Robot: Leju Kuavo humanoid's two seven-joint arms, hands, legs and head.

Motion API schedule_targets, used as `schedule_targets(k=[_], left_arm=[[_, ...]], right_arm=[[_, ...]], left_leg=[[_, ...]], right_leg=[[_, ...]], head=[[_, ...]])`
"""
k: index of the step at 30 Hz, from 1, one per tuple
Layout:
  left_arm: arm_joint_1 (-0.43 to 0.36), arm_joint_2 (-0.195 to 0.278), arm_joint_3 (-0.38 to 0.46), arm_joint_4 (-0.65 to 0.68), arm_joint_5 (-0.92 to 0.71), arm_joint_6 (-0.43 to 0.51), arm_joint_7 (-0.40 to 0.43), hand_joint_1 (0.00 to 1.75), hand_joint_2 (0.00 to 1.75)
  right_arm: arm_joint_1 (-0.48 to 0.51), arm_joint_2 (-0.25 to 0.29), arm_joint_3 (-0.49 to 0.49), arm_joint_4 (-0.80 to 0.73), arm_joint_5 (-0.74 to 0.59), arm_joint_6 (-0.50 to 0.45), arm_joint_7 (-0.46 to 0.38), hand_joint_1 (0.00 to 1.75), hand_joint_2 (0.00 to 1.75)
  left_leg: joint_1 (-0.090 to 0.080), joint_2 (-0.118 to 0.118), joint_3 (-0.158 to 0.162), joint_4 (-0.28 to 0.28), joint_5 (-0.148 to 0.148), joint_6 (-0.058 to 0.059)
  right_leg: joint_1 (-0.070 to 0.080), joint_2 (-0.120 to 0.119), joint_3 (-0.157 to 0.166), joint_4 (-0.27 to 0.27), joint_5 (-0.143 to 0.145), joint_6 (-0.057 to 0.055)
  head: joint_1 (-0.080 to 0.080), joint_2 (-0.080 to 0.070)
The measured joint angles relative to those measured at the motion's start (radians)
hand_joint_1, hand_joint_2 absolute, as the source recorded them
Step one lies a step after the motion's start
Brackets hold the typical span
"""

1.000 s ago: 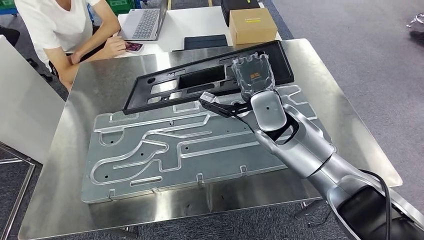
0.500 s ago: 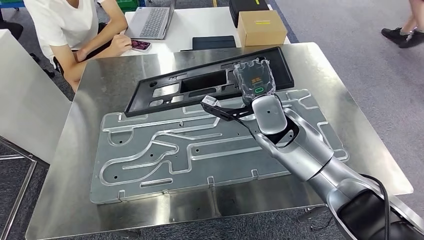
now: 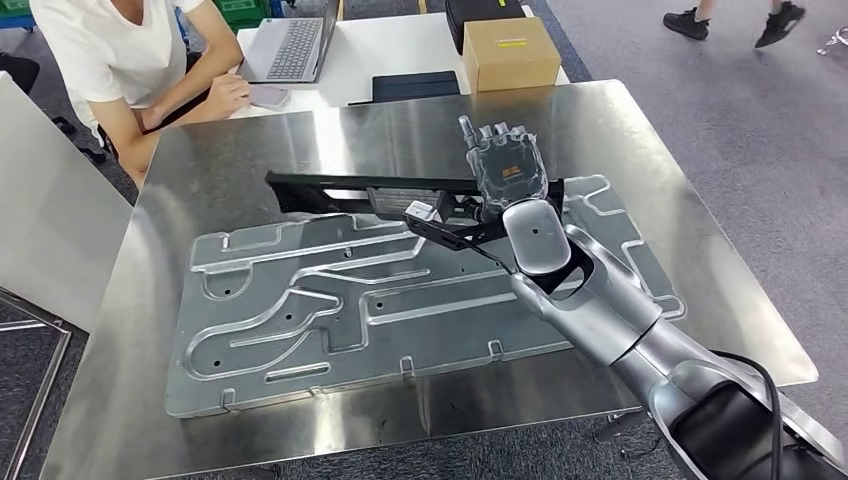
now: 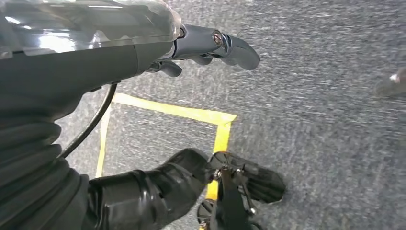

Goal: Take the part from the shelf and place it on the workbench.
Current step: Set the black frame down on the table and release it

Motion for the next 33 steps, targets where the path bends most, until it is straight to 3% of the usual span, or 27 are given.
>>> schedule_targets(k=[2, 6, 8, 10, 11, 12, 13, 14, 16, 17, 21, 23, 25, 27, 28, 31, 33], left_arm=[[-0.002, 0.000, 0.001, 0.000, 0.003, -0.005, -0.001, 0.00, 0.00], [-0.003, 0.000, 0.002, 0.000, 0.004, -0.015, -0.001, 0.00, 0.00], [-0.002, -0.001, 0.002, 0.000, 0.004, -0.018, -0.001, 0.00, 0.00], [-0.002, -0.001, 0.002, 0.000, 0.004, -0.019, -0.002, 0.00, 0.00], [-0.002, -0.001, 0.002, 0.000, 0.004, -0.019, -0.003, 0.00, 0.00], [-0.002, 0.000, 0.002, 0.000, 0.004, -0.019, -0.004, 0.00, 0.00], [-0.002, 0.000, 0.002, 0.000, 0.005, -0.020, -0.005, 0.00, 0.00], [-0.002, 0.000, 0.002, 0.000, 0.005, -0.021, -0.006, 0.00, 0.00], [-0.001, -0.001, 0.002, 0.000, 0.007, -0.023, -0.007, 0.00, 0.00], [-0.001, -0.001, 0.002, 0.000, 0.007, -0.023, -0.008, 0.00, 0.00], [0.001, -0.001, 0.002, 0.000, 0.007, -0.024, -0.010, 0.00, 0.00], [0.001, -0.002, 0.003, 0.000, 0.007, -0.024, -0.010, 0.00, 0.00], [0.000, -0.001, 0.005, 0.000, 0.007, -0.024, -0.010, 0.00, 0.00], [0.000, 0.000, 0.007, 0.000, 0.007, -0.025, -0.011, 0.00, 0.00], [0.001, 0.000, 0.008, 0.000, 0.007, -0.026, -0.011, 0.00, 0.00], [-0.001, 0.000, 0.008, 0.000, 0.007, -0.028, -0.014, 0.00, 0.00], [-0.003, 0.000, 0.009, 0.000, 0.007, -0.032, -0.017, 0.00, 0.00]], right_arm=[[-0.001, 0.000, 0.000, 0.001, 0.000, -0.001, -0.001, 0.00, 0.00], [-0.001, 0.002, -0.001, 0.005, 0.000, -0.003, -0.004, 0.00, 0.00], [-0.002, 0.002, -0.001, 0.008, 0.000, -0.005, -0.005, 0.00, 0.00], [0.001, 0.002, -0.001, 0.012, 0.000, -0.006, -0.005, 0.00, 0.00], [0.003, 0.002, -0.001, 0.014, 0.000, -0.006, -0.006, 0.00, 0.00], [0.004, 0.002, -0.001, 0.017, 0.000, -0.006, -0.006, 0.00, 0.00], [0.005, 0.002, -0.001, 0.019, 0.000, -0.006, -0.006, 0.00, 0.00], [0.004, 0.002, -0.001, 0.020, 0.000, -0.006, -0.006, 0.00, 0.00], [-0.001, 0.002, -0.001, 0.021, 0.000, -0.007, -0.006, 0.00, 0.00], [-0.003, 0.003, -0.001, 0.021, 0.000, -0.007, -0.007, 0.00, 0.00], [-0.006, 0.005, -0.001, 0.021, 0.000, -0.008, -0.009, 0.00, 0.00], [-0.008, 0.007, -0.001, 0.021, 0.000, -0.008, -0.010, 0.00, 0.00], [-0.008, 0.009, -0.001, 0.022, 0.000, -0.008, -0.011, 0.00, 0.00], [-0.007, 0.009, -0.001, 0.024, 0.000, -0.008, -0.012, 0.00, 0.00], [-0.007, 0.009, -0.001, 0.025, 0.000, -0.008, -0.012, 0.00, 0.00], [-0.009, 0.009, -0.001, 0.025, 0.000, -0.007, -0.012, 0.00, 0.00], [-0.011, 0.008, -0.002, 0.024, 0.000, -0.007, -0.012, 0.00, 0.00]], left_leg=[[-0.005, -0.001, 0.019, -0.038, -0.001, 0.009], [-0.003, 0.000, 0.027, -0.052, 0.004, 0.034], [-0.001, 0.002, 0.033, -0.059, 0.007, 0.046], [-0.003, 0.003, 0.033, -0.058, 0.006, 0.051], [-0.004, 0.002, 0.033, -0.057, 0.005, 0.052], [-0.005, 0.001, 0.033, -0.055, 0.004, 0.053], [-0.006, 0.000, 0.033, -0.052, 0.003, 0.053], [-0.006, -0.002, 0.033, -0.047, 0.002, 0.052], [-0.009, -0.004, 0.028, -0.036, -0.003, 0.046], [-0.010, -0.004, 0.024, -0.032, -0.004, 0.041], [-0.008, -0.003, 0.015, -0.022, -0.011, 0.021], [-0.004, -0.001, -0.008, 0.043, -0.065, 0.007], [0.000, 0.000, -0.052, 0.168, -0.139, -0.005], [0.003, 0.000, -0.064, 0.229, -0.163, -0.010], [0.004, 0.000, -0.045, 0.204, -0.148, -0.011], [0.002, 0.000, 0.072, 0.014, -0.084, -0.004], [-0.004, -0.001, 0.103, -0.045, -0.070, 0.007]], right_leg=[[0.002, 0.001, -0.001, -0.001, 0.000, 0.008], [0.001, -0.001, -0.002, 0.010, -0.013, 0.026], [0.002, -0.002, -0.036, 0.088, -0.060, 0.027], [0.003, -0.003, -0.095, 0.210, -0.113, 0.026], [0.003, -0.003, -0.116, 0.251, -0.122, 0.026], [0.003, -0.003, -0.121, 0.258, -0.113, 0.025], [0.003, -0.003, -0.107, 0.227, -0.087, 0.023], [0.003, -0.004, -0.078, 0.167, -0.051, 0.020], [0.008, -0.003, -0.022, 0.053, -0.007, 0.013], [0.010, -0.003, -0.009, 0.024, -0.001, 0.010], [0.009, -0.004, -0.007, 0.005, 0.009, -0.005], [0.004, -0.007, -0.010, -0.002, 0.019, -0.015], [0.003, -0.007, -0.021, -0.002, 0.027, -0.018], [0.002, -0.007, -0.034, 0.000, 0.036, -0.016], [0.002, -0.007, -0.039, 0.001, 0.040, -0.015], [0.002, -0.007, -0.051, 0.003, 0.053, -0.003], [0.003, -0.008, -0.054, 0.001, 0.063, 0.009]], head=[[0.001, 0.000], [0.002, 0.000], [0.005, 0.000], [0.007, 0.000], [0.007, 0.000], [0.007, 0.000], [0.007, 0.000], [0.007, 0.000], [0.007, 0.000], [0.006, 0.000], [0.005, 0.000], [0.002, 0.000], [0.000, 0.000], [0.000, 0.000], [0.000, 0.000], [0.001, 0.000], [0.001, 0.000]])
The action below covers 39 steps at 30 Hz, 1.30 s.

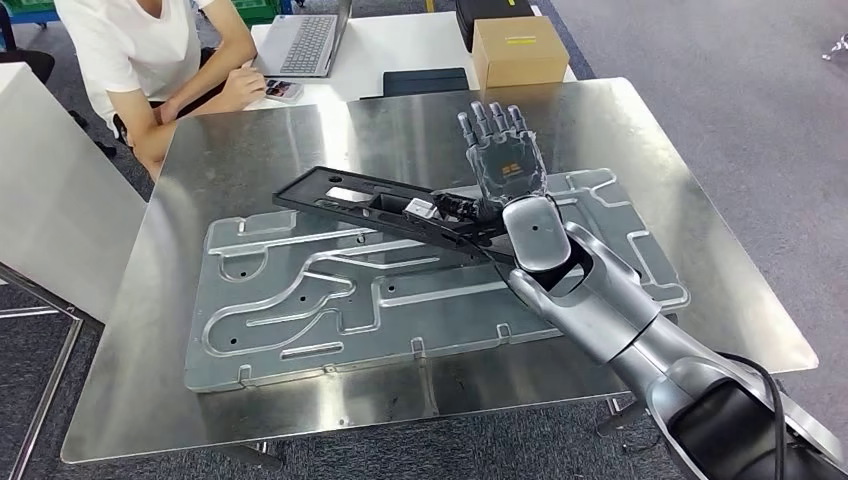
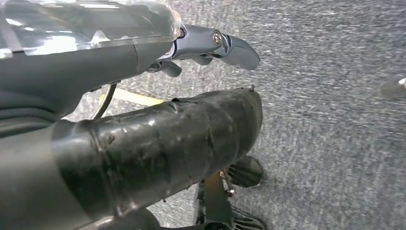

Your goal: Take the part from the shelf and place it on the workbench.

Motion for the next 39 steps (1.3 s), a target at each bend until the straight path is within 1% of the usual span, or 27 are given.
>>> schedule_targets(k=[2, 3, 5, 7, 8, 10, 11, 12, 13, 15, 17, 19, 20, 21, 24, 25, 26, 27, 28, 29, 31, 32, 34, 35, 36, 37, 39], left_arm=[[0.000, 0.000, 0.001, 0.000, -0.001, -0.004, -0.002, 0.00, 0.00], [0.000, 0.000, 0.001, 0.000, -0.001, -0.006, -0.002, 0.00, 0.00], [0.000, 0.000, 0.001, 0.000, -0.001, -0.007, -0.002, 0.00, 0.00], [-0.001, 0.000, 0.001, 0.000, -0.001, -0.008, -0.002, 0.00, 0.00], [-0.001, 0.000, 0.001, 0.000, -0.002, -0.009, -0.002, 0.00, 0.00], [-0.001, 0.000, 0.001, 0.000, -0.002, -0.009, -0.002, 0.00, 0.00], [-0.001, 0.000, 0.001, 0.000, -0.002, -0.009, -0.002, 0.00, 0.00], [-0.001, 0.000, 0.002, 0.000, -0.002, -0.009, -0.002, 0.00, 0.00], [-0.001, 0.000, 0.002, 0.000, -0.002, -0.009, -0.002, 0.00, 0.00], [-0.001, 0.000, 0.002, 0.000, -0.003, -0.010, -0.002, 0.00, 0.00], [-0.001, 0.000, 0.002, 0.000, -0.003, -0.010, -0.002, 0.00, 0.00], [0.002, 0.002, 0.002, 0.000, -0.004, -0.010, -0.002, 0.00, 0.00], [0.004, 0.001, 0.002, 0.000, -0.005, -0.011, -0.002, 0.00, 0.00], [0.005, 0.001, 0.002, 0.000, -0.006, -0.011, -0.002, 0.00, 0.00], [0.004, 0.001, 0.003, 0.000, -0.007, -0.012, -0.001, 0.00, 0.00], [0.004, 0.001, 0.003, 0.000, -0.007, -0.012, -0.001, 0.00, 0.00], [0.004, 0.001, 0.003, 0.000, -0.007, -0.012, 0.000, 0.00, 0.00], [0.004, 0.002, 0.003, 0.000, -0.007, -0.013, 0.000, 0.00, 0.00], [0.003, 0.002, 0.003, 0.000, -0.007, -0.013, 0.001, 0.00, 0.00], [0.002, 0.002, 0.003, 0.000, -0.007, -0.013, 0.001, 0.00, 0.00], [-0.002, 0.004, 0.003, 0.000, -0.006, -0.013, 0.001, 0.00, 0.00], [-0.004, 0.005, 0.003, 0.000, -0.006, -0.013, 0.001, 0.00, 0.00], [-0.007, 0.006, 0.004, 0.000, -0.006, -0.013, 0.001, 0.00, 0.00], [-0.008, 0.007, 0.005, 0.000, -0.006, -0.013, 0.001, 0.00, 0.00], [-0.008, 0.007, 0.006, 0.000, -0.007, -0.013, 0.001, 0.00, 0.00], [-0.008, 0.007, 0.006, 0.000, -0.007, -0.013, 0.002, 0.00, 0.00], [-0.006, 0.007, 0.007, 0.000, -0.007, -0.012, 0.003, 0.00, 0.00]], right_arm=[[-0.001, -0.001, 0.000, 0.000, 0.000, 0.001, 0.000, 0.00, 0.00], [-0.001, -0.003, 0.000, 0.000, 0.000, 0.002, 0.001, 0.00, 0.00], [-0.002, -0.007, -0.001, 0.000, 0.000, 0.004, 0.003, 0.00, 0.00], [-0.001, -0.009, -0.001, 0.000, 0.000, 0.005, 0.006, 0.00, 0.00], [0.000, -0.010, -0.001, 0.000, 0.000, 0.006, 0.007, 0.00, 0.00], [0.001, -0.012, -0.001, 0.000, 0.000, 0.008, 0.009, 0.00, 0.00], [0.002, -0.013, -0.001, 0.000, 0.000, 0.009, 0.010, 0.00, 0.00], [0.002, -0.014, -0.001, 0.000, 0.000, 0.009, 0.010, 0.00, 0.00], [0.001, -0.015, -0.001, -0.001, 0.000, 0.009, 0.011, 0.00, 0.00], [-0.001, -0.016, -0.002, -0.006, 0.000, 0.009, 0.012, 0.00, 0.00], [-0.003, -0.017, -0.003, -0.011, 0.000, 0.010, 0.014, 0.00, 0.00], [-0.003, -0.019, -0.004, -0.013, 0.000, 0.012, 0.015, 0.00, 0.00], [-0.004, -0.020, -0.004, -0.014, 0.000, 0.013, 0.016, 0.00, 0.00], [-0.004, -0.020, -0.004, -0.015, 0.000, 0.013, 0.016, 0.00, 0.00], [-0.005, -0.021, -0.004, -0.019, 0.001, 0.015, 0.018, 0.00, 0.00], [-0.005, -0.021, -0.004, -0.019, 0.001, 0.017, 0.018, 0.00, 0.00], [-0.004, -0.022, -0.004, -0.019, 0.001, 0.018, 0.019, 0.00, 0.00], [-0.003, -0.022, -0.004, -0.019, 0.001, 0.019, 0.019, 0.00, 0.00], [-0.003, -0.023, -0.004, -0.019, 0.001, 0.020, 0.019, 0.00, 0.00], [-0.003, -0.024, -0.005, -0.021, 0.002, 0.020, 0.020, 0.00, 0.00], [-0.004, -0.026, -0.007, -0.026, 0.002, 0.020, 0.020, 0.00, 0.00], [-0.006, -0.027, -0.008, -0.028, 0.002, 0.020, 0.020, 0.00, 0.00], [-0.006, -0.030, -0.012, -0.028, 0.002, 0.021, 0.021, 0.00, 0.00], [-0.006, -0.032, -0.012, -0.028, 0.002, 0.021, 0.021, 0.00, 0.00], [-0.005, -0.034, -0.013, -0.028, 0.002, 0.021, 0.021, 0.00, 0.00], [-0.005, -0.037, -0.013, -0.028, 0.002, 0.021, 0.021, 0.00, 0.00], [-0.003, -0.038, -0.014, -0.027, 0.002, 0.022, 0.021, 0.00, 0.00]], left_leg=[[-0.002, 0.001, -0.007, -0.003, 0.015, 0.015], [0.000, 0.003, -0.012, -0.006, 0.026, 0.023], [0.003, 0.008, -0.027, -0.014, 0.048, 0.041], [0.000, 0.011, -0.047, -0.014, 0.062, 0.050], [-0.001, 0.012, -0.057, -0.013, 0.070, 0.051], [-0.004, 0.014, -0.083, -0.010, 0.086, 0.051], [-0.004, 0.014, -0.094, -0.008, 0.093, 0.050], [-0.005, 0.013, -0.104, -0.004, 0.099, 0.047], [-0.004, 0.013, -0.112, 0.001, 0.103, 0.044], [-0.006, 0.012, -0.127, 0.011, 0.110, 0.037], [-0.007, 0.011, -0.134, 0.015, 0.121, 0.026], [-0.006, 0.009, -0.140, 0.010, 0.136, 0.012], [-0.004, 0.009, -0.148, 0.016, 0.125, 0.005], [-0.003, 0.008, -0.160, 0.038, 0.096, -0.002], [0.002, 0.008, -0.206, 0.205, -0.043, -0.017], [0.003, 0.008, -0.208, 0.255, -0.057, -0.019], [0.003, 0.008, -0.198, 0.278, -0.049, -0.019], [0.003, 0.008, -0.171, 0.268, -0.025, -0.018], [0.003, 0.008, -0.125, 0.222, -0.003, -0.015], [0.002, 0.008, -0.068, 0.152, -0.001, -0.011], [-0.004, 0.007, 0.027, 0.022, -0.019, 0.001], [-0.008, 0.006, 0.047, -0.012, -0.029, 0.007], [-0.009, 0.006, 0.044, -0.024, -0.012, 0.022], [-0.008, 0.009, 0.039, -0.029, 0.000, 0.029], [-0.005, 0.012, 0.030, -0.033, 0.014, 0.038], [-0.004, 0.015, 0.019, -0.036, 0.028, 0.045], [-0.006, 0.019, -0.013, -0.034, 0.051, 0.052]], right_leg=[[-0.001, 0.000, -0.004, -0.002, 0.010, 0.014], [-0.002, 0.000, -0.009, 0.004, 0.002, 0.019], [-0.001, 0.001, -0.033, 0.060, -0.059, 0.023], [0.000, 0.002, -0.065, 0.163, -0.143, 0.024], [0.000, 0.002, -0.077, 0.218, -0.172, 0.024], [-0.001, 0.002, -0.076, 0.282, -0.189, 0.025], [-0.001, 0.002, -0.058, 0.277, -0.176, 0.025], [-0.001, 0.001, -0.020, 0.234, -0.153, 0.024], [-0.001, 0.001, 0.023, 0.179, -0.135, 0.021], [0.002, 0.002, 0.105, 0.064, -0.126, 0.016], [0.007, 0.003, 0.130, 0.014, -0.135, 0.009], [0.008, 0.002, 0.122, 0.000, -0.120, -0.004], [0.007, 0.001, 0.114, -0.003, -0.108, -0.012], [0.004, 0.000, 0.103, -0.007, -0.095, -0.019], [0.004, -0.001, 0.057, -0.008, -0.058, -0.027], [0.004, -0.001, 0.040, -0.007, -0.045, -0.027], [0.004, 0.000, 0.023, -0.006, -0.033, -0.026], [0.004, 0.000, 0.007, -0.006, -0.022, -0.025], [0.004, 0.001, -0.006, -0.005, -0.011, -0.022], [0.004, 0.000, -0.015, -0.004, -0.001, -0.019], [0.005, -0.002, -0.022, -0.007, 0.016, -0.009], [0.005, -0.004, -0.020, -0.010, 0.025, -0.003], [0.004, -0.005, -0.018, -0.019, 0.039, 0.008], [0.003, -0.003, -0.024, -0.013, 0.028, 0.013], [0.004, -0.002, -0.034, 0.008, -0.001, 0.016], [0.004, -0.001, -0.049, 0.047, -0.046, 0.018], [0.005, -0.001, -0.082, 0.173, -0.142, 0.020]], head=[[0.001, 0.000], [0.001, 0.000], [0.004, 0.000], [0.008, 0.000], [0.009, 0.000], [0.009, 0.000], [0.009, 0.000], [0.009, 0.000], [0.009, 0.000], [0.009, 0.000], [0.010, 0.000], [0.013, 0.000], [0.012, 0.000], [0.011, 0.000], [0.008, 0.000], [0.008, 0.000], [0.008, 0.000], [0.008, 0.000], [0.008, 0.000], [0.008, 0.000], [0.008, 0.000], [0.007, 0.000], [0.005, 0.000], [0.005, 0.000], [0.007, 0.000], [0.009, 0.000], [0.011, 0.000]])
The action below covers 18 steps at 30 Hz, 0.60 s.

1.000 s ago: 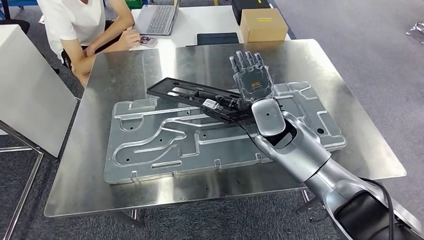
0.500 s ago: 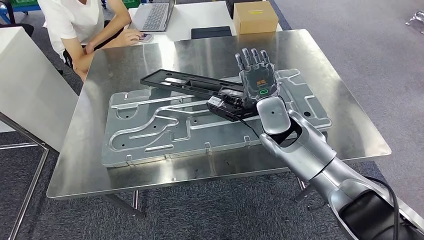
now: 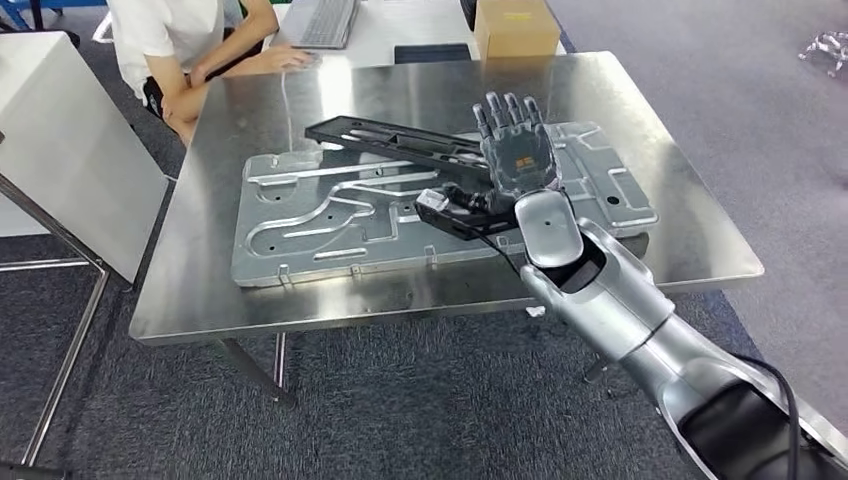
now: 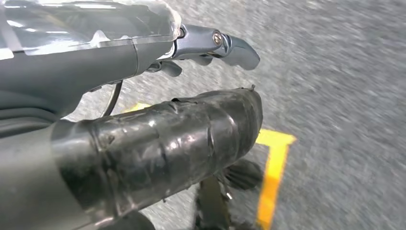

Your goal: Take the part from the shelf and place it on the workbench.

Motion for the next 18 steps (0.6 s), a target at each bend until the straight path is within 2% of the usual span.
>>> schedule_targets(k=[1, 2, 3, 4, 5, 6, 7, 8, 9, 10, 12, 13, 14, 15, 17, 18], left_arm=[[0.001, 0.000, 0.000, 0.000, 0.000, 0.001, 0.001, 0.00, 0.00], [0.001, 0.000, 0.000, 0.000, 0.000, 0.002, 0.001, 0.00, 0.00], [0.001, 0.000, 0.000, 0.000, 0.000, 0.003, 0.002, 0.00, 0.00], [0.001, 0.000, 0.000, 0.000, 0.000, 0.004, 0.003, 0.00, 0.00], [0.001, 0.000, 0.000, 0.000, 0.000, 0.004, 0.004, 0.00, 0.00], [0.001, 0.000, 0.000, 0.000, 0.000, 0.005, 0.006, 0.00, 0.00], [0.001, 0.000, 0.000, 0.000, 0.000, 0.005, 0.006, 0.00, 0.00], [0.001, 0.000, 0.000, 0.000, 0.000, 0.006, 0.007, 0.00, 0.00], [0.001, 0.000, 0.000, 0.000, 0.000, 0.006, 0.008, 0.00, 0.00], [0.001, 0.000, 0.000, 0.000, 0.000, 0.006, 0.008, 0.00, 0.00], [0.002, 0.001, 0.000, 0.000, 0.000, 0.007, 0.010, 0.00, 0.00], [0.004, 0.001, 0.000, 0.000, 0.000, 0.007, 0.010, 0.00, 0.00], [0.006, 0.001, 0.000, 0.001, 0.000, 0.007, 0.011, 0.00, 0.00], [0.007, 0.000, 0.000, 0.001, 0.000, 0.006, 0.011, 0.00, 0.00], [0.007, -0.002, 0.000, 0.001, 0.000, 0.006, 0.012, 0.00, 0.00], [0.007, -0.002, 0.000, 0.001, 0.000, 0.006, 0.011, 0.00, 0.00]], right_arm=[[0.002, -0.001, 0.000, 0.000, 0.000, 0.000, 0.001, 0.00, 0.00], [0.005, -0.002, 0.000, 0.000, 0.000, 0.001, 0.001, 0.00, 0.00], [0.006, -0.004, 0.000, 0.000, 0.000, 0.001, 0.003, 0.00, 0.00], [0.007, -0.006, 0.000, 0.000, 0.001, 0.001, 0.004, 0.00, 0.00], [0.008, -0.006, 0.000, -0.001, 0.001, 0.001, 0.005, 0.00, 0.00], [0.007, -0.007, 0.000, -0.003, 0.002, 0.001, 0.006, 0.00, 0.00], [0.007, -0.006, -0.001, -0.005, 0.002, 0.001, 0.006, 0.00, 0.00], [0.006, -0.006, -0.001, -0.008, 0.002, 0.002, 0.007, 0.00, 0.00], [0.005, -0.006, -0.002, -0.011, 0.003, 0.002, 0.007, 0.00, 0.00], [0.004, -0.006, -0.002, -0.012, 0.003, 0.002, 0.008, 0.00, 0.00], [0.003, -0.007, -0.002, -0.013, 0.003, 0.004, 0.008, 0.00, 0.00], [0.003, -0.007, -0.002, -0.013, 0.003, 0.005, 0.008, 0.00, 0.00], [0.003, -0.007, -0.002, -0.013, 0.004, 0.007, 0.008, 0.00, 0.00], [0.003, -0.007, -0.002, -0.014, 0.004, 0.008, 0.009, 0.00, 0.00], [0.003, -0.007, -0.002, -0.016, 0.006, 0.009, 0.009, 0.00, 0.00], [0.004, -0.007, -0.002, -0.016, 0.006, 0.010, 0.009, 0.00, 0.00]], left_leg=[[-0.001, 0.001, -0.017, 0.003, 0.012, 0.001], [-0.002, 0.001, -0.036, 0.006, 0.023, 0.001], [-0.003, 0.001, -0.054, 0.010, 0.033, 0.000], [-0.003, 0.000, -0.070, 0.015, 0.042, -0.002], [-0.003, -0.001, -0.085, 0.021, 0.049, -0.004], [-0.004, -0.002, -0.098, 0.028, 0.055, -0.008], [-0.005, -0.003, -0.108, 0.035, 0.060, -0.012], [-0.006, -0.003, -0.115, 0.039, 0.066, -0.017], [-0.007, -0.003, -0.119, 0.042, 0.072, -0.021], [-0.006, -0.003, -0.122, 0.040, 0.080, -0.026], [-0.004, -0.005, -0.127, 0.038, 0.090, -0.036], [-0.003, -0.007, -0.134, 0.045, 0.078, -0.042], [-0.001, -0.008, -0.144, 0.063, 0.051, -0.047], [0.002, -0.008, -0.156, 0.100, 0.006, -0.053], [0.007, -0.008, -0.185, 0.216, -0.087, -0.062], [0.009, -0.008, -0.193, 0.275, -0.112, -0.066]], right_leg=[[0.000, 0.000, -0.009, 0.058, -0.021, 0.001], [0.000, 0.000, -0.007, 0.097, -0.020, 0.002], [0.000, 0.000, 0.008, 0.106, 0.001, 0.002], [0.000, 0.000, 0.036, 0.086, 0.027, 0.000], [0.000, 0.000, 0.079, 0.039, 0.046, -0.003], [0.001, 0.000, 0.129, -0.022, 0.045, -0.006], [0.003, 0.001, 0.176, -0.088, 0.032, -0.010], [0.006, 0.001, 0.209, -0.138, 0.017, -0.013], [0.008, 0.002, 0.223, -0.167, 0.005, -0.015], [0.011, 0.002, 0.225, -0.179, 0.006, -0.018], [0.009, -0.001, 0.213, -0.184, 0.023, -0.029], [0.007, -0.002, 0.207, -0.187, 0.034, -0.036], [0.004, -0.003, 0.198, -0.191, 0.045, -0.043], [0.003, -0.004, 0.188, -0.192, 0.056, -0.048], [0.003, -0.003, 0.158, -0.192, 0.079, -0.053], [0.003, -0.003, 0.141, -0.191, 0.091, -0.053]], head=[[0.000, 0.000], [0.001, 0.000], [0.001, 0.000], [0.001, 0.000], [0.002, 0.000], [0.001, 0.000], [0.001, 0.000], [0.000, 0.000], [0.000, 0.000], [-0.001, 0.000], [0.000, 0.000], [0.000, 0.000], [0.000, 0.000], [0.000, 0.000], [-0.003, 0.000], [-0.004, 0.000]])
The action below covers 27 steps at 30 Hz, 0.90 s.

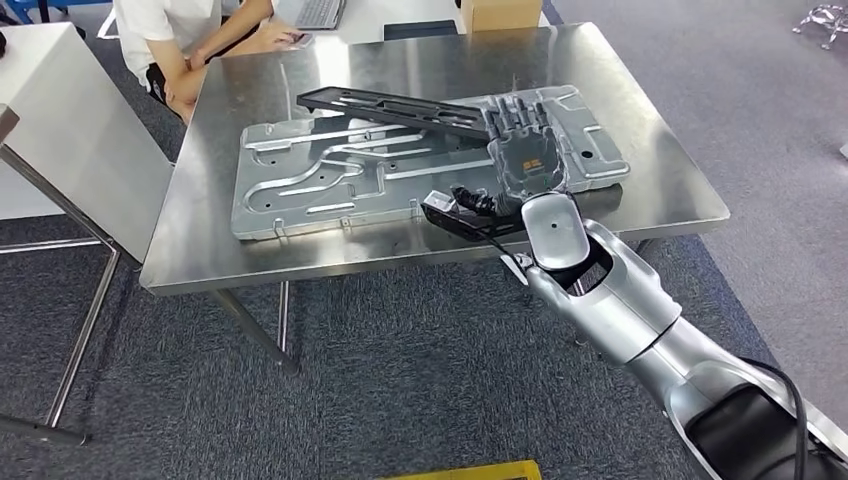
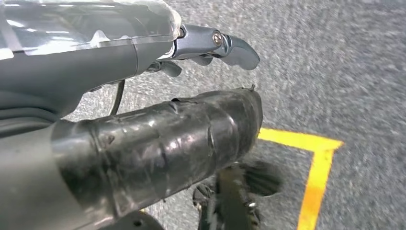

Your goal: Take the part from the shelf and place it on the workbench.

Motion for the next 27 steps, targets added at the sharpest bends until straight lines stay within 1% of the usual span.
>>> schedule_targets(k=[1, 2, 3, 4, 5, 6, 7, 8, 9, 10, 11, 12, 13, 14, 15, 16, 17, 18, 19, 20, 21, 22, 23, 24, 25, 26, 27], left_arm=[[-0.001, 0.000, 0.000, 0.000, 0.000, 0.000, 0.000, 0.00, 0.00], [-0.001, 0.001, 0.000, 0.000, 0.000, 0.000, 0.000, 0.00, 0.00], [-0.001, 0.001, 0.000, 0.000, 0.000, 0.000, 0.000, 0.00, 0.00], [-0.001, 0.001, 0.000, 0.000, 0.000, 0.000, 0.000, 0.00, 0.00], [-0.002, 0.001, 0.000, 0.000, 0.000, 0.000, 0.000, 0.00, 0.00], [-0.003, 0.002, 0.000, 0.000, 0.000, 0.000, 0.000, 0.00, 0.00], [-0.004, 0.003, 0.000, 0.000, 0.000, 0.001, -0.001, 0.00, 0.00], [-0.005, 0.003, 0.000, 0.000, 0.000, 0.001, -0.001, 0.00, 0.00], [-0.006, 0.004, 0.000, 0.000, 0.000, 0.001, -0.001, 0.00, 0.00], [-0.006, 0.004, 0.000, 0.000, 0.000, 0.001, -0.001, 0.00, 0.00], [-0.007, 0.003, 0.000, 0.000, 0.000, 0.001, -0.001, 0.00, 0.00], [-0.006, 0.003, 0.000, 0.000, 0.000, 0.001, -0.001, 0.00, 0.00], [-0.006, 0.003, 0.000, 0.000, 0.000, 0.001, -0.001, 0.00, 0.00], [-0.006, 0.003, 0.000, 0.000, 0.000, 0.000, -0.001, 0.00, 0.00], [-0.006, 0.003, 0.000, 0.000, 0.000, 0.000, 0.000, 0.00, 0.00], [-0.006, 0.003, 0.000, 0.000, 0.000, 0.000, 0.000, 0.00, 0.00], [-0.006, 0.003, 0.000, 0.000, 0.000, 0.000, 0.000, 0.00, 0.00], [-0.006, 0.003, 0.000, 0.000, 0.000, -0.001, 0.000, 0.00, 0.00], [-0.006, 0.003, 0.000, 0.000, 0.000, -0.001, 0.000, 0.00, 0.00], [-0.006, 0.003, 0.000, 0.000, 0.000, -0.001, 0.000, 0.00, 0.00], [-0.006, 0.004, 0.000, 0.000, 0.000, -0.001, 0.000, 0.00, 0.00], [-0.006, 0.004, 0.000, 0.000, 0.000, -0.001, 0.000, 0.00, 0.00], [-0.006, 0.004, 0.000, 0.000, 0.000, 0.000, 0.000, 0.00, 0.00], [-0.005, 0.004, 0.000, 0.000, 0.000, 0.000, 0.001, 0.00, 0.00], [-0.004, 0.004, 0.000, 0.000, 0.000, 0.000, 0.002, 0.00, 0.00], [-0.002, 0.003, 0.000, 0.001, 0.001, 0.000, 0.003, 0.00, 0.00], [-0.001, 0.002, 0.000, 0.001, 0.001, 0.000, 0.004, 0.00, 0.00]], right_arm=[[0.001, 0.000, 0.000, 0.000, 0.001, 0.002, 0.001, 0.00, 0.00], [0.002, 0.000, 0.000, 0.000, 0.003, 0.004, 0.001, 0.00, 0.00], [0.002, 0.000, 0.000, -0.001, 0.004, 0.006, 0.002, 0.00, 0.00], [0.003, -0.001, 0.000, -0.003, 0.006, 0.008, 0.003, 0.00, 0.00], [0.002, -0.002, 0.000, -0.007, 0.008, 0.009, 0.005, 0.00, 0.00], [0.001, -0.003, -0.001, -0.011, 0.009, 0.009, 0.006, 0.00, 0.00], [0.000, -0.004, -0.002, -0.014, 0.010, 0.009, 0.007, 0.00, 0.00], [0.000, -0.005, -0.002, -0.017, 0.011, 0.009, 0.008, 0.00, 0.00], [-0.001, -0.006, -0.003, -0.018, 0.011, 0.010, 0.008, 0.00, 0.00], [-0.001, -0.008, -0.003, -0.018, 0.011, 0.011, 0.008, 0.00, 0.00], [-0.001, -0.010, -0.003, -0.019, 0.011, 0.012, 0.008, 0.00, 0.00], [-0.001, -0.012, -0.003, -0.019, 0.011, 0.013, 0.008, 0.00, 0.00], [-0.001, -0.014, -0.003, -0.020, 0.011, 0.014, 0.009, 0.00, 0.00], [0.000, -0.016, -0.003, -0.021, 0.011, 0.015, 0.009, 0.00, 0.00], [0.000, -0.019, -0.003, -0.022, 0.011, 0.016, 0.010, 0.00, 0.00], [0.001, -0.021, -0.003, -0.022, 0.011, 0.016, 0.011, 0.00, 0.00], [0.001, -0.023, -0.003, -0.022, 0.012, 0.017, 0.012, 0.00, 0.00], [0.001, -0.024, -0.003, -0.023, 0.012, 0.017, 0.012, 0.00, 0.00], [0.000, -0.024, -0.003, -0.024, 0.012, 0.018, 0.013, 0.00, 0.00], [0.000, -0.024, -0.004, -0.027, 0.012, 0.017, 0.013, 0.00, 0.00], [-0.001, -0.024, -0.004, -0.031, 0.013, 0.017, 0.014, 0.00, 0.00], [-0.001, -0.024, -0.005, -0.034, 0.013, 0.017, 0.014, 0.00, 0.00], [-0.001, -0.024, -0.005, -0.036, 0.013, 0.018, 0.014, 0.00, 0.00], [0.000, -0.024, -0.005, -0.037, 0.013, 0.019, 0.014, 0.00, 0.00], [0.000, -0.024, -0.005, -0.037, 0.013, 0.020, 0.014, 0.00, 0.00], [0.001, -0.024, -0.005, -0.037, 0.013, 0.021, 0.014, 0.00, 0.00], [0.001, -0.024, -0.005, -0.038, 0.013, 0.023, 0.015, 0.00, 0.00]], left_leg=[[0.001, 0.000, 0.002, 0.038, 0.000, -0.002], [0.002, 0.000, 0.018, 0.047, 0.022, -0.003], [0.003, 0.000, 0.050, 0.023, 0.051, -0.003], [0.003, 0.000, 0.100, -0.031, 0.070, -0.001], [0.001, 0.000, 0.161, -0.107, 0.068, 0.003], [-0.001, -0.001, 0.212, -0.177, 0.055, 0.008], [-0.004, -0.002, 0.246, -0.230, 0.039, 0.014], [-0.008, -0.002, 0.260, -0.259, 0.030, 0.021], [-0.007, -0.003, 0.256, -0.266, 0.037, 0.029], [-0.007, 0.000, 0.251, -0.268, 0.048, 0.036], [-0.005, 0.002, 0.245, -0.271, 0.059, 0.045], [-0.003, 0.005, 0.235, -0.274, 0.073, 0.054], [-0.004, 0.008, 0.223, -0.273, 0.085, 0.060], [-0.005, 0.009, 0.207, -0.272, 0.098, 0.065], [-0.006, 0.009, 0.188, -0.269, 0.110, 0.066], [-0.006, 0.009, 0.170, -0.265, 0.122, 0.066], [-0.007, 0.009, 0.150, -0.260, 0.132, 0.064], [-0.007, 0.008, 0.132, -0.252, 0.141, 0.061], [-0.007, 0.008, 0.115, -0.244, 0.148, 0.057], [-0.008, 0.008, 0.101, -0.234, 0.153, 0.052], [-0.010, 0.007, 0.092, -0.227, 0.160, 0.047], [-0.011, 0.007, 0.085, -0.223, 0.167, 0.041], [-0.011, 0.006, 0.081, -0.222, 0.174, 0.036], [-0.011, 0.006, 0.078, -0.224, 0.183, 0.030], [-0.009, 0.004, 0.074, -0.223, 0.181, 0.025], [-0.007, 0.003, 0.066, -0.211, 0.164, 0.019], [-0.004, 0.002, 0.053, -0.182, 0.129, 0.014]], right_leg=[[0.000, 0.000, -0.017, 0.001, 0.012, 0.001], [-0.001, 0.000, -0.034, 0.003, 0.024, 0.003], [-0.001, 0.000, -0.051, 0.005, 0.035, 0.006], [-0.002, 0.000, -0.064, 0.007, 0.046, 0.009], [-0.001, 0.000, -0.075, 0.009, 0.056, 0.013], [-0.001, -0.001, -0.082, 0.009, 0.066, 0.019], [0.000, -0.002, -0.085, 0.008, 0.076, 0.024], [0.000, -0.004, -0.085, 0.004, 0.086, 0.030], [0.000, -0.005, -0.085, 0.000, 0.095, 0.037], [-0.001, -0.004, -0.087, 0.001, 0.092, 0.043], [-0.002, -0.002, -0.094, 0.014, 0.071, 0.048], [-0.002, 0.000, -0.105, 0.047, 0.028, 0.051], [-0.003, 0.002, -0.119, 0.101, -0.029, 0.053], [-0.003, 0.002, -0.133, 0.165, -0.080, 0.055], [-0.003, 0.002, -0.142, 0.227, -0.108, 0.056], [-0.004, 0.002, -0.140, 0.268, -0.110, 0.057], [-0.004, 0.002, -0.123, 0.276, -0.089, 0.057], [-0.004, 0.002, -0.088, 0.251, -0.062, 0.057], [-0.005, 0.002, -0.041, 0.197, -0.051, 0.056], [-0.003, 0.003, 0.009, 0.131, -0.055, 0.053], [-0.002, 0.004, 0.046, 0.077, -0.067, 0.050], [0.000, 0.005, 0.066, 0.043, -0.081, 0.045], [0.004, 0.006, 0.070, 0.028, -0.083, 0.040], [0.004, 0.005, 0.064, 0.028, -0.076, 0.034], [0.003, 0.003, 0.059, 0.025, -0.067, 0.027], [0.002, 0.002, 0.050, 0.022, -0.056, 0.018], [-0.001, 0.000, 0.039, 0.019, -0.044, 0.010]], head=[[-0.001, 0.000], [-0.001, 0.000], [-0.002, 0.000], [-0.002, 0.000], [-0.002, 0.000], [-0.001, 0.000], [-0.001, 0.000], [-0.001, 0.000], [-0.001, 0.000], [-0.001, 0.000], [0.000, 0.000], [0.002, 0.000], [0.003, 0.000], [0.004, 0.000], [0.005, 0.000], [0.005, 0.000], [0.005, 0.000], [0.005, 0.000], [0.005, 0.000], [0.004, 0.000], [0.004, 0.000], [0.004, 0.000], [0.003, 0.000], [0.003, 0.000], [0.003, 0.000], [0.003, 0.000], [0.002, 0.000]])
